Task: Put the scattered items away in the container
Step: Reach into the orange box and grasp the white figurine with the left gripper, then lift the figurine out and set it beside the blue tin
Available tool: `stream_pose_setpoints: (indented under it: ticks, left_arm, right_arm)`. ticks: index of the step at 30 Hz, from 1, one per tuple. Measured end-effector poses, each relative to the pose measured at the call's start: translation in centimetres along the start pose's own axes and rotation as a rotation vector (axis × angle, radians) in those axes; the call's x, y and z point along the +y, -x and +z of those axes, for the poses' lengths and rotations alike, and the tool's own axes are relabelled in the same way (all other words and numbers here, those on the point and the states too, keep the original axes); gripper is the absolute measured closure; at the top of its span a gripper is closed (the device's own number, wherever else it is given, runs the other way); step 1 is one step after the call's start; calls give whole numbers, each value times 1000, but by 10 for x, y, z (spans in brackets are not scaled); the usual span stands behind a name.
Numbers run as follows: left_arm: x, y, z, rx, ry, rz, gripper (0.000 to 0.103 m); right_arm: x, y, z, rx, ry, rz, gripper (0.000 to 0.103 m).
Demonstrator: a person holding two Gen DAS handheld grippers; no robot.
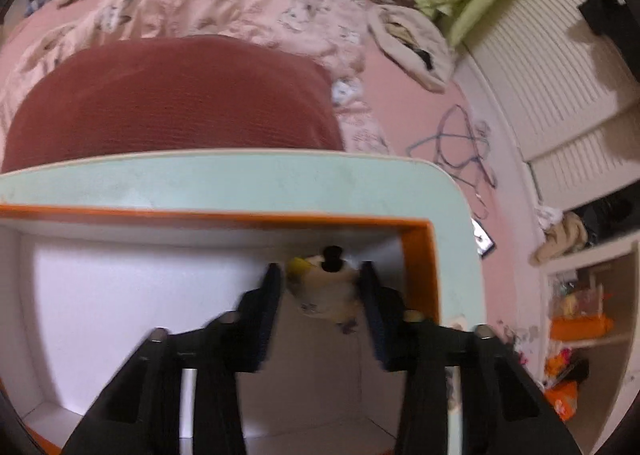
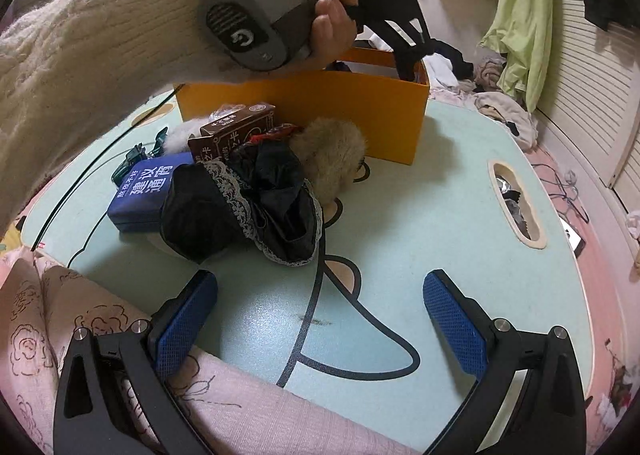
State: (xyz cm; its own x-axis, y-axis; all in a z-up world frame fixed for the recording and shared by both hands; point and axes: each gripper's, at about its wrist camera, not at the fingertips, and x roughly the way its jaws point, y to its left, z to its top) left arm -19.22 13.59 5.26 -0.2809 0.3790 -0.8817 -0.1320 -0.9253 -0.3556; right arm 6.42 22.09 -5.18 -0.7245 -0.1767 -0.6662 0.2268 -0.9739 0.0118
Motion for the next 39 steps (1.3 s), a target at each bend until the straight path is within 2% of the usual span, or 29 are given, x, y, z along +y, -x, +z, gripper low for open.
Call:
stream_pose_setpoints:
  ticks: [4, 8, 11, 14, 16, 18, 22, 25, 32, 33, 35, 36, 39]
  left_arm:
    - [11, 12, -8, -23, -46, -16, 75]
    - [29, 41, -21, -82, -16, -158, 75]
    - [36, 93, -53, -193, -67, -228, 75]
    - [57, 134, -90, -261, -80, -281, 75]
    - [76, 154, -115, -294, -79, -285, 75]
    - [101, 168, -144, -323, -70, -257, 75]
    - [134, 160, -176, -320, -32, -161, 75]
    - [150, 142, -181, -301, 11, -165, 75]
    - [116, 123, -187, -279, -71, -198, 74]
    - [111, 120, -188, -288, -85, -176, 73]
    - [109, 118, -191, -299, -89, -143, 55]
    - [110, 120, -194, -312, -88, -150, 48]
    - [118, 137, -208, -380, -88, -197, 33]
  right_arm:
    - [-9, 5, 2, -3, 0, -2, 1]
    - [-19, 9, 12, -4, 0, -2, 1]
    - [-18, 11, 13, -4, 0, -1, 1]
    - [-19, 12, 13, -4, 0, -1, 1]
    - [-20, 11, 13, -4, 0, -1, 1]
    - [-20, 12, 14, -3, 1, -1, 1]
    - [-22, 12, 12, -3, 1, 0, 1]
    - [-25, 14, 16, -3, 3, 0, 1]
    - [-28, 19, 20, -4, 3, 2, 1]
    - [-28, 19, 20, -4, 3, 2, 1]
    - [-29, 19, 19, -3, 4, 3, 1]
    - [-28, 20, 20, -3, 4, 3, 1]
    - [-28, 20, 20, -3, 4, 3, 1]
